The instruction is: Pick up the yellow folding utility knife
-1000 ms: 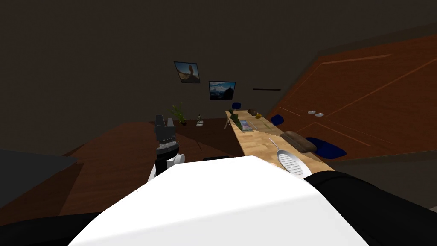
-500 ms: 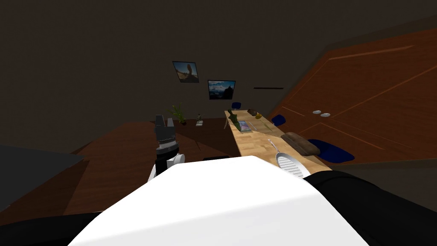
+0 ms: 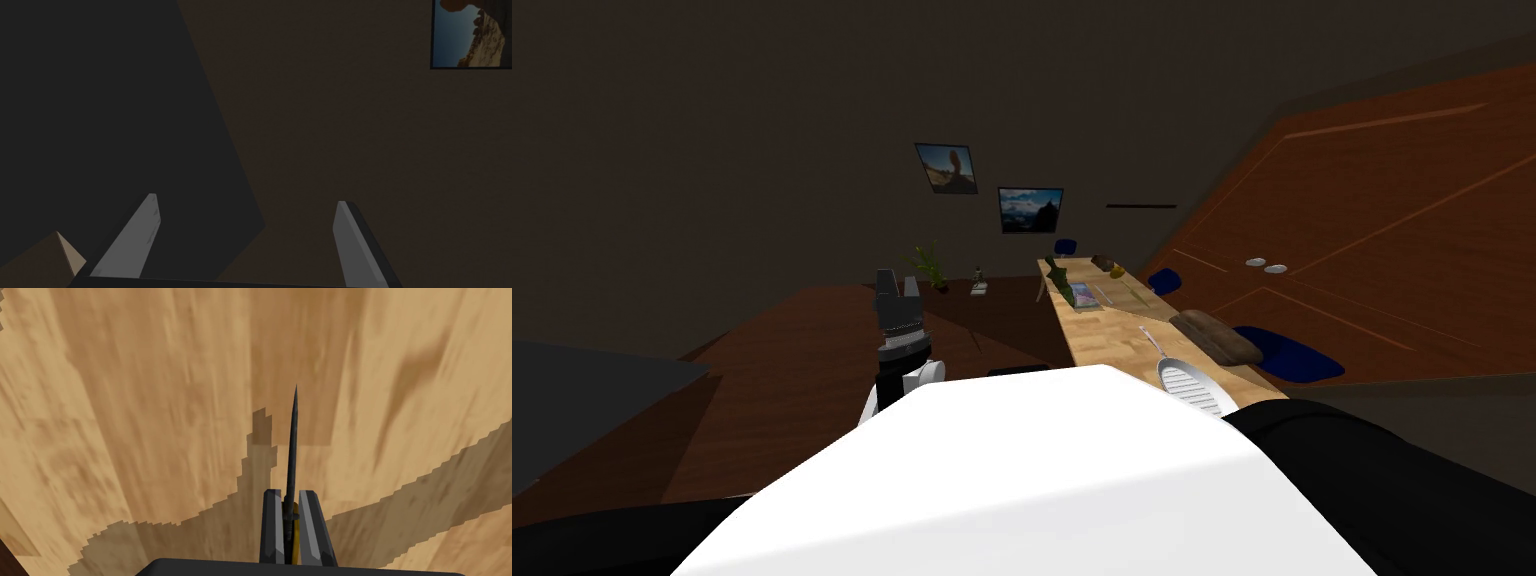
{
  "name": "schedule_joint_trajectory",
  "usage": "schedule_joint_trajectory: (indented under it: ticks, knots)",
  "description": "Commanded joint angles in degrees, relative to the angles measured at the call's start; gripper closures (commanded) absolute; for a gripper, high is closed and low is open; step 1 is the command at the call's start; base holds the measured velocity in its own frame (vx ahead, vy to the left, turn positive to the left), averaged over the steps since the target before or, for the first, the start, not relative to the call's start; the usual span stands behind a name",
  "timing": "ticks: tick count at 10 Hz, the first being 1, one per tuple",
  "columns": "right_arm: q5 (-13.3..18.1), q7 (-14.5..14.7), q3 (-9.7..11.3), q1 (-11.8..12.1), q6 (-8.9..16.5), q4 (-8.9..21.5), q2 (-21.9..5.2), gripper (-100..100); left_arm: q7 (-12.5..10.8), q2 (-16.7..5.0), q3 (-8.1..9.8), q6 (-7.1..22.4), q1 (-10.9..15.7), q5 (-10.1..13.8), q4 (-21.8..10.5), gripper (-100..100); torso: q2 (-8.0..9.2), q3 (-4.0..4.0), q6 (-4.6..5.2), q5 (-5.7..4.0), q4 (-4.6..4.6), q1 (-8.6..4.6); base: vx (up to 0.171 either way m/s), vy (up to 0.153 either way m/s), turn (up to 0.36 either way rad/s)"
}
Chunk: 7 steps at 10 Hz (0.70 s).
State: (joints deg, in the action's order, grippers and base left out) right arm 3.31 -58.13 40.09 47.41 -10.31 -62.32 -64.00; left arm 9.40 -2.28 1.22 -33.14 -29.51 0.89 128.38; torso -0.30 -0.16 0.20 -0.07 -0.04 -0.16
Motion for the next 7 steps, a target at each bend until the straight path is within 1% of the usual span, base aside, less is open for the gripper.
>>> schedule_joint_trajectory:
  ticks: [1, 3, 4, 5, 6, 7]
  knots:
    - [0.0, 0.0, 0.0, 0.0, 0.0, 0.0, 0.0, 100, 0.0, 0.0, 0.00, 0.0, 0.0, 0.0, 0.0, 0, 0.00, 0.00, 0.00, 0.00, 0.00, 0.00, 0.000, 0.000, 0.000]
    - [0.0, 0.0, 0.0, 0.0, 0.0, 0.0, 0.0, 100, 0.0, 0.0, 0.00, 0.0, 0.0, 0.0, 0.0, 0, 0.03, 0.02, 0.00, 0.00, 0.02, -0.01, 0.000, 0.000, 0.000]
    - [0.0, 0.0, 0.0, 0.0, 0.0, 0.0, 0.0, 0, 0.0, 0.0, 0.00, 0.0, 0.0, 0.0, 0.0, 0, 0.04, 0.03, 0.00, 0.00, 0.02, -0.01, 0.000, 0.000, 0.000]
    - [-0.1, -1.2, 0.0, 0.9, 0.0, -1.7, -2.0, 100, 0.0, 0.0, 0.00, 0.0, 0.0, 0.0, 0.0, 0, 0.04, 0.03, 0.00, 0.00, 0.02, -0.01, -0.005, 0.025, -0.006]
    - [-0.2, -1.8, 0.1, 1.3, -0.2, -2.4, -3.0, 100, 0.0, 0.0, 0.00, 0.0, 0.0, 0.0, 0.0, 0, 0.04, 0.03, -0.01, 0.04, 0.02, 0.08, -0.009, 0.039, -0.003]
    - [-0.2, -1.3, -0.1, 1.2, 0.1, -2.4, -2.6, 100, 0.0, 0.0, 0.00, 0.0, 0.0, 0.0, 0.0, 0, 0.05, 0.03, 0.00, 0.05, 0.01, 0.15, -0.004, 0.016, -0.001]
